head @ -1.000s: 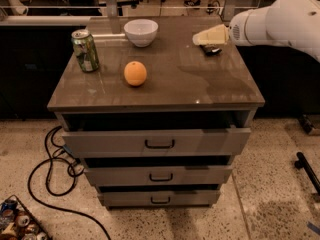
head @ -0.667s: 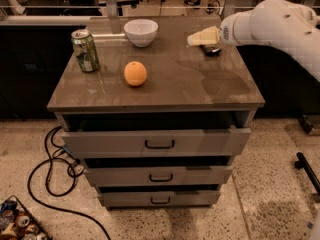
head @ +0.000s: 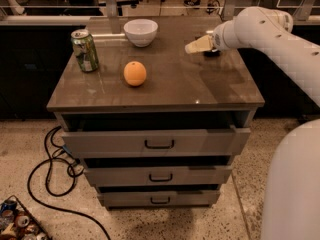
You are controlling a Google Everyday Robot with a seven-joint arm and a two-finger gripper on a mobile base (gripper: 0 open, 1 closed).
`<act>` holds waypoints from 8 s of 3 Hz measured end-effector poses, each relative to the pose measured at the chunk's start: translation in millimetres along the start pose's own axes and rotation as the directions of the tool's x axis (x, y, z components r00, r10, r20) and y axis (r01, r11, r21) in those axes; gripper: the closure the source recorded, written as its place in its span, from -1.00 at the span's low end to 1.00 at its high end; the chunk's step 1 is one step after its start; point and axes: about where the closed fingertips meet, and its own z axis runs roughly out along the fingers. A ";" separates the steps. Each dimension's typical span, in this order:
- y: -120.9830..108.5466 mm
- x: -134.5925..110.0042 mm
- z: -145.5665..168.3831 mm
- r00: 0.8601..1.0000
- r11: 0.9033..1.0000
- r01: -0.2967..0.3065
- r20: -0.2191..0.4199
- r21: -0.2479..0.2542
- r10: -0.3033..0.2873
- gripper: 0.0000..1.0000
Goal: Place rxbar chocolate into white bowl
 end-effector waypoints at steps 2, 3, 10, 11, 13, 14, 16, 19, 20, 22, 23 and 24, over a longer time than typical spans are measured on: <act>-13.6 15.9 36.9 0.999 1.000 -0.020 -0.028 -0.014 0.020 -1.00; -26.1 29.2 54.6 0.994 0.994 -0.106 -0.030 -0.017 0.106 -0.94; -38.8 -0.4 26.9 0.993 0.993 -0.118 -0.015 -0.017 0.117 1.00; -49.4 -24.5 -1.4 0.995 0.995 -0.102 0.006 -0.015 0.102 1.00; -51.5 -78.8 -45.7 0.998 0.999 -0.031 0.055 -0.028 0.033 1.00; -9.5 -106.9 -41.4 0.994 0.992 0.110 0.008 -0.066 -0.110 1.00; 81.9 -144.7 -21.1 0.932 0.921 0.350 -0.037 -0.172 -0.361 1.00; 121.0 -147.6 5.3 0.908 0.885 0.400 -0.025 -0.237 -0.418 1.00; 139.2 -140.2 22.6 0.900 0.866 0.411 -0.021 -0.284 -0.434 1.00; 172.7 -129.8 43.8 0.874 0.817 0.449 -0.011 -0.361 -0.485 1.00; 181.0 -125.4 48.1 0.859 0.797 0.469 -0.012 -0.380 -0.511 1.00; 185.1 -122.2 50.4 0.850 0.786 0.480 -0.014 -0.391 -0.526 1.00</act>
Offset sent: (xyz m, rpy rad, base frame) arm 0.0466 -0.0213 -0.0433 0.0536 0.0468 -0.0221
